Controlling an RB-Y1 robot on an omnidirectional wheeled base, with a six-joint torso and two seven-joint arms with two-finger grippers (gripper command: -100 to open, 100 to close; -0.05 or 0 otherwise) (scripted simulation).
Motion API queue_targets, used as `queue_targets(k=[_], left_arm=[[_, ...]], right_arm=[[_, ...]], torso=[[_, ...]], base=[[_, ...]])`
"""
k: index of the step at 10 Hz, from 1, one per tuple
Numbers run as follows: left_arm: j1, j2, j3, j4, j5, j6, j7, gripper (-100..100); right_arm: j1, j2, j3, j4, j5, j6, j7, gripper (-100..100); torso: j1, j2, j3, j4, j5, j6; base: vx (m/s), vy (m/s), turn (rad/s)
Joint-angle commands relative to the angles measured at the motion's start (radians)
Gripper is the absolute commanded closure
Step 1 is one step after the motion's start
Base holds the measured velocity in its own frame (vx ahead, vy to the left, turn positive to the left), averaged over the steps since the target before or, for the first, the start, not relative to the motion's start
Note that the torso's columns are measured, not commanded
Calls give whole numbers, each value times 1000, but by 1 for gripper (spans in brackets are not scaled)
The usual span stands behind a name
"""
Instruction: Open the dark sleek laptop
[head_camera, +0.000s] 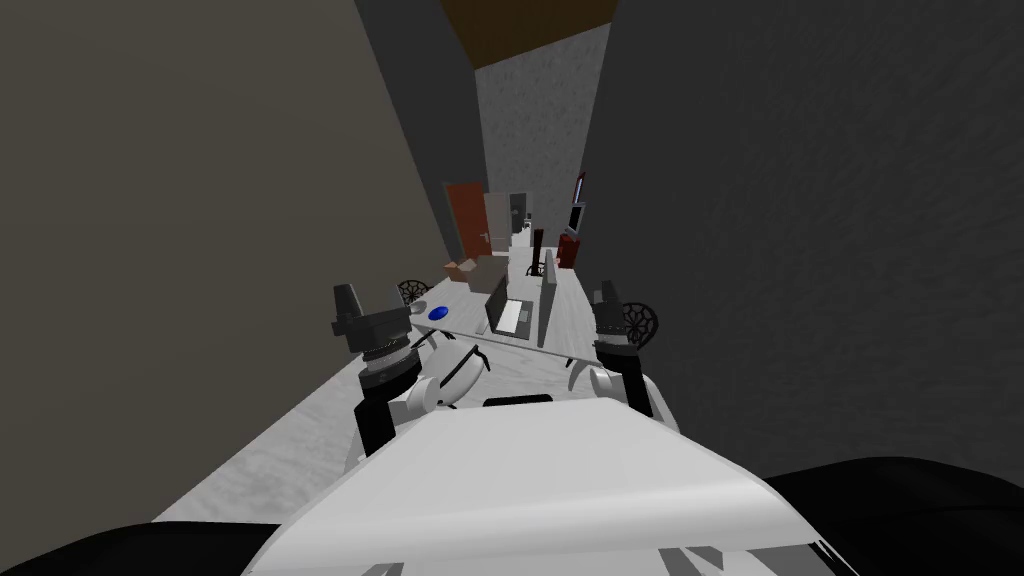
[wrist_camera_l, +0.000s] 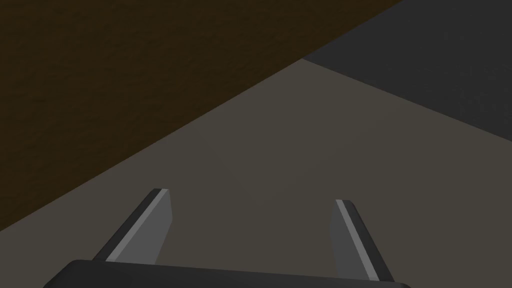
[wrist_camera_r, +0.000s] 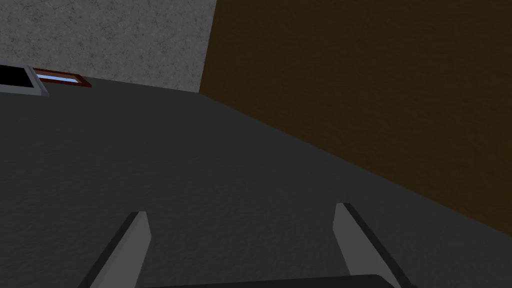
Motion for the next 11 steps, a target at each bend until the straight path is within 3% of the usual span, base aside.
queue_targets(k=[1, 9, 10, 11], left_arm=[[0, 0, 0, 0, 0, 0, 0, 0], [0, 0, 0, 0, 0, 0, 0, 0], [0, 0, 0, 0, 0, 0, 0, 0], [0, 0, 0, 0, 0, 0, 0, 0]], right_arm=[[0, 0, 0, 0, 0, 0, 0, 0], [0, 0, 0, 0, 0, 0, 0, 0], [5, -34, -2, 8, 6, 16, 0, -100], [10, -60, -5, 16, 11, 32, 0, -100]], torso=[[0, 40, -82, 41, 0, 0], [0, 618, -1234, 617, 0, 0], [0, 691, -1382, 691, 0, 0], [1, 726, -1450, 724, 0, 0]], base=[[0, 0, 0], [0, 0, 0], [-21, 28, 84], [-51, 54, 125]])
